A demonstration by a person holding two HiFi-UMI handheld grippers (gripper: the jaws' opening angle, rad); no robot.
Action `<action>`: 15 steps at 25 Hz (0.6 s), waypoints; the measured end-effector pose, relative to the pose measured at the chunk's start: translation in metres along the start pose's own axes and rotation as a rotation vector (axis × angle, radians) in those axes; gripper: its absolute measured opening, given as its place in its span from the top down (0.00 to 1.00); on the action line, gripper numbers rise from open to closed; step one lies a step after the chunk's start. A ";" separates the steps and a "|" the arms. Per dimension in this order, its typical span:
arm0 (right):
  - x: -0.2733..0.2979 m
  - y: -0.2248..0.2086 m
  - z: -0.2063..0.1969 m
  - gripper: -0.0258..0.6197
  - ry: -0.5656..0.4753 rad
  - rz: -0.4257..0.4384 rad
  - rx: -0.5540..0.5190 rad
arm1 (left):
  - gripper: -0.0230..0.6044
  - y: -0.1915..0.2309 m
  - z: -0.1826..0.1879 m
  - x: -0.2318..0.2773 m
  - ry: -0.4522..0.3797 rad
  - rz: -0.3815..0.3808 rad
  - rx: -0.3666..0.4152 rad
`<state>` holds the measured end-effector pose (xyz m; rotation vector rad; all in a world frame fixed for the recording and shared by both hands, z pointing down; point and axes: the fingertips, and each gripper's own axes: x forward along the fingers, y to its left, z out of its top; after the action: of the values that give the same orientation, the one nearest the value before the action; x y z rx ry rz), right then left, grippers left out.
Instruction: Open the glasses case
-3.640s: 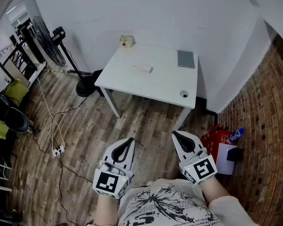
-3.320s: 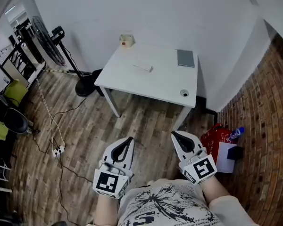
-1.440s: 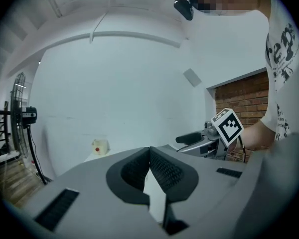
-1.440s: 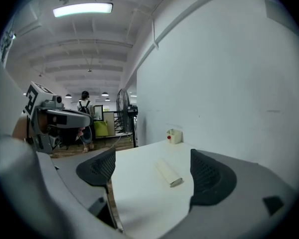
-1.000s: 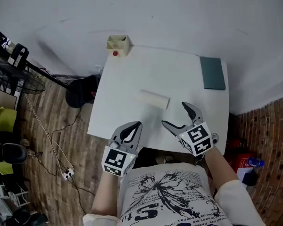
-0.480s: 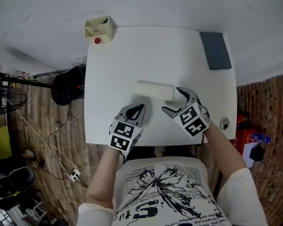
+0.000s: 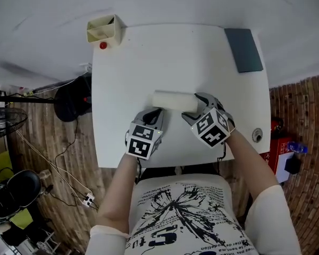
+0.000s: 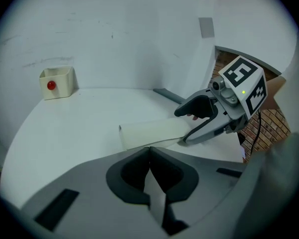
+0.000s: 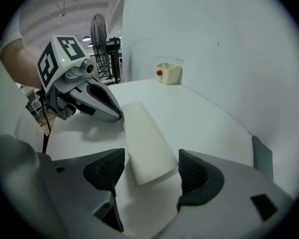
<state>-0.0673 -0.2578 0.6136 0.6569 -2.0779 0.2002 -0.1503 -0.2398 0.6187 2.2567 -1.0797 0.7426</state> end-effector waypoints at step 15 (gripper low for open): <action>-0.001 -0.001 -0.002 0.48 0.033 0.008 -0.066 | 0.94 0.003 0.000 0.005 0.007 -0.018 -0.009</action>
<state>-0.0654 -0.2572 0.6134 0.6021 -2.0465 0.1457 -0.1500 -0.2439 0.6226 2.2514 -1.0566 0.7364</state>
